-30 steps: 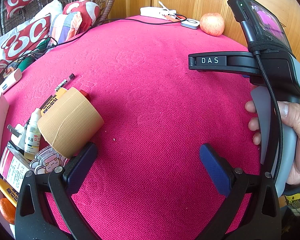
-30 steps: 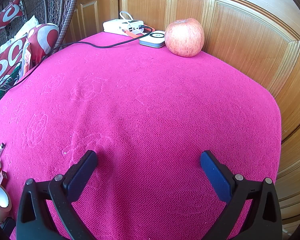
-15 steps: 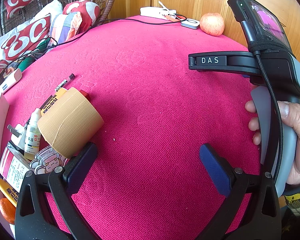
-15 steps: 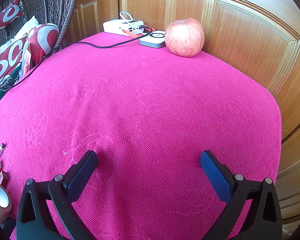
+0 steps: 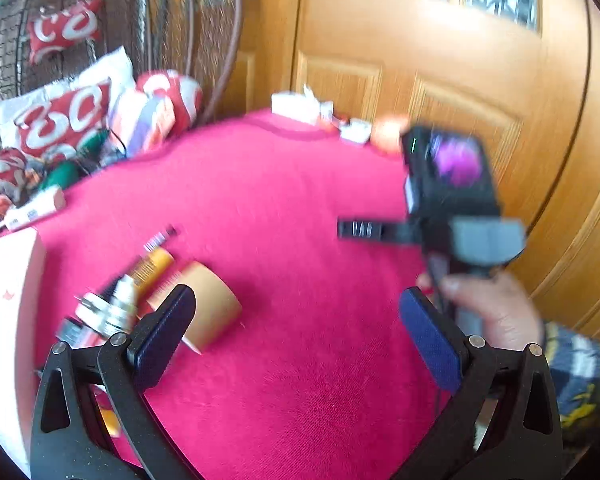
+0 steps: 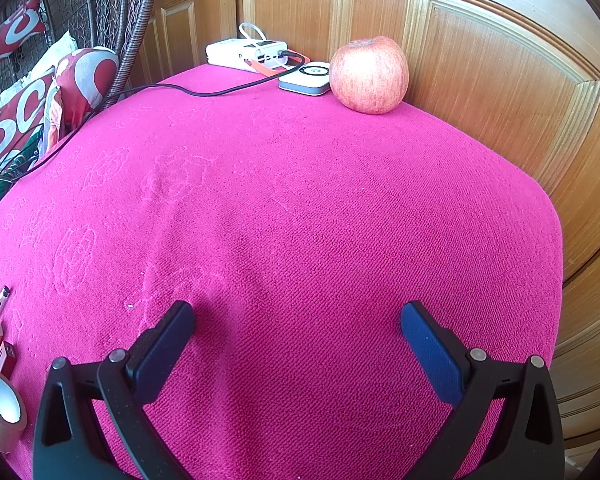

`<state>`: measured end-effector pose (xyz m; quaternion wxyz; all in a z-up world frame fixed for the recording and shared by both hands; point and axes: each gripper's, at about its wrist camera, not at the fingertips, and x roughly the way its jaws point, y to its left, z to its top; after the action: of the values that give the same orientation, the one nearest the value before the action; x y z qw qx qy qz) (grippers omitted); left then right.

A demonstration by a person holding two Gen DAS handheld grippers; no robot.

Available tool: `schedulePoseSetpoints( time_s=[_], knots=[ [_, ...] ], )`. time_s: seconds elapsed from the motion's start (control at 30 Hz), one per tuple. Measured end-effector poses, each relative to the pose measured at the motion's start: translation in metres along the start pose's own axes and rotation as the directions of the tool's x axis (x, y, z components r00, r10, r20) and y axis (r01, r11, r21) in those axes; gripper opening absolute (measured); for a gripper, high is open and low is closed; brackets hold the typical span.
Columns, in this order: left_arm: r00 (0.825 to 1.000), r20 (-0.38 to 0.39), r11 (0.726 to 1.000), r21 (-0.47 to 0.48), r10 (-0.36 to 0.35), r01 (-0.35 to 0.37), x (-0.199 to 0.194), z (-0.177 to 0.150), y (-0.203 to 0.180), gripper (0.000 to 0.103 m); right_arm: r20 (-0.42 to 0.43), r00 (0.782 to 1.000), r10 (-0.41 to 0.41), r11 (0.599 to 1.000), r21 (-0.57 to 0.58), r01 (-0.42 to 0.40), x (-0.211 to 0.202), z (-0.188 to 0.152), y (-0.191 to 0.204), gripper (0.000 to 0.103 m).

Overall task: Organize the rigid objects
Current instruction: 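Grasp the white pill bottle with the left gripper while the right gripper approaches the tape roll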

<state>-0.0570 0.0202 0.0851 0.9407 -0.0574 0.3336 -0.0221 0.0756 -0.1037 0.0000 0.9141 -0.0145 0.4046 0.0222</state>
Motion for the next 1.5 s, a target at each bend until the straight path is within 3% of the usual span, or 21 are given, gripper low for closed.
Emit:
schedulePoseSetpoints(
  time_s=[0.13, 0.2, 0.33, 0.4, 0.57, 0.73, 0.8, 0.87, 0.93, 0.97, 1.03, 1.07, 1.1, 1.13, 1.17, 1.27, 1.37, 1.4, 1.5],
  knots=[
    [0.992, 0.127, 0.990, -0.137, -0.010, 0.028, -0.063, -0.005, 0.047, 0.103, -0.001, 1.000, -0.001, 1.000, -0.001, 0.001, 0.000, 0.000, 0.000, 0.103],
    [0.983, 0.178, 0.981, -0.195, 0.048, -0.013, -0.091, -0.022, 0.072, 0.103, 0.000, 1.000, 0.000, 1.000, -0.001, 0.000, 0.000, 0.000, 0.000, 0.103],
    [0.981, 0.059, 0.960, -0.223, 0.184, -0.167, -0.106, -0.054, 0.100, 0.103, -0.002, 1.000, -0.001, 1.000, -0.001, 0.001, 0.000, 0.000, 0.000, 0.103],
    [0.977, -0.008, 0.953, -0.219, 0.215, -0.211, -0.103, -0.074, 0.105, 0.103, -0.001, 1.000, -0.001, 1.000, -0.001, 0.001, 0.000, 0.000, 0.000, 0.103],
    [0.977, -0.092, 0.952, -0.221, 0.194, -0.210, -0.089, -0.112, 0.100, 0.099, -0.002, 1.000, -0.001, 1.000, -0.001, 0.001, 0.000, 0.000, 0.000, 0.103],
    [0.967, -0.158, 0.954, -0.194, 0.200, -0.229, -0.067, -0.109, 0.097, 0.075, -0.003, 1.000, -0.001, 1.000, -0.001, 0.001, 0.000, 0.000, 0.000, 0.103],
    [0.960, -0.186, 0.951, -0.191, 0.209, -0.244, -0.060, -0.112, 0.098, 0.075, 0.003, 1.000, 0.008, 1.000, 0.008, -0.008, -0.002, -0.001, -0.001, 0.103],
    [0.955, -0.193, 0.947, -0.190, 0.224, -0.260, -0.058, -0.113, 0.099, 0.075, 0.041, 0.995, 0.088, 0.996, 0.020, -0.089, -0.014, -0.004, -0.005, 0.103],
    [0.953, -0.195, 0.938, -0.213, 0.233, -0.273, -0.059, -0.115, 0.104, 0.075, 0.131, 0.963, 0.237, 0.971, 0.003, -0.239, -0.039, -0.008, -0.006, 0.103],
    [0.953, -0.195, 0.935, -0.225, 0.232, -0.273, -0.060, -0.116, 0.106, 0.075, 0.170, 0.934, 0.314, 0.949, -0.023, -0.315, -0.051, -0.010, -0.005, 0.103],
    [0.954, -0.204, 0.932, -0.246, 0.218, -0.265, -0.059, -0.118, 0.109, 0.075, 0.201, 0.832, 0.517, 0.856, -0.134, -0.500, -0.077, -0.014, 0.006, 0.103],
    [0.955, -0.210, 0.932, -0.254, 0.210, -0.260, -0.059, -0.120, 0.109, 0.075, 0.207, 0.766, 0.608, 0.794, -0.179, -0.582, -0.087, -0.017, 0.013, 0.103],
    [0.956, -0.216, 0.932, -0.260, 0.200, -0.254, -0.057, -0.122, 0.109, 0.075, 0.163, 0.721, 0.674, 0.737, -0.210, -0.642, -0.093, -0.018, 0.022, 0.103],
    [0.955, -0.223, 0.932, -0.263, 0.195, -0.251, -0.055, -0.124, 0.108, 0.075, 0.118, 0.700, 0.705, 0.703, -0.245, -0.667, -0.096, -0.021, 0.033, 0.103],
    [0.955, -0.227, 0.932, -0.264, 0.192, -0.250, -0.054, -0.126, 0.107, 0.075, 0.056, 0.700, 0.712, 0.684, -0.278, -0.674, -0.095, -0.024, 0.046, 0.103],
    [0.955, -0.233, 0.934, -0.260, 0.184, -0.243, -0.052, -0.128, 0.105, 0.075, -0.025, 0.742, 0.670, 0.673, -0.402, -0.621, -0.094, -0.040, 0.085, 0.103],
    [0.955, -0.229, 0.935, -0.256, 0.189, -0.246, -0.052, -0.129, 0.106, 0.073, -0.109, 0.720, 0.685, 0.623, -0.426, -0.657, -0.099, -0.052, 0.102, 0.103],
    [0.955, -0.229, 0.934, -0.259, 0.189, -0.247, -0.052, -0.129, 0.107, 0.066, -0.116, 0.720, 0.684, 0.616, -0.438, -0.655, -0.098, -0.055, 0.107, 0.103],
    [0.955, -0.231, 0.930, -0.271, 0.188, -0.249, -0.051, -0.131, 0.110, 0.057, -0.123, 0.755, 0.644, 0.620, -0.493, -0.610, -0.089, -0.060, 0.126, 0.103]
  ],
)
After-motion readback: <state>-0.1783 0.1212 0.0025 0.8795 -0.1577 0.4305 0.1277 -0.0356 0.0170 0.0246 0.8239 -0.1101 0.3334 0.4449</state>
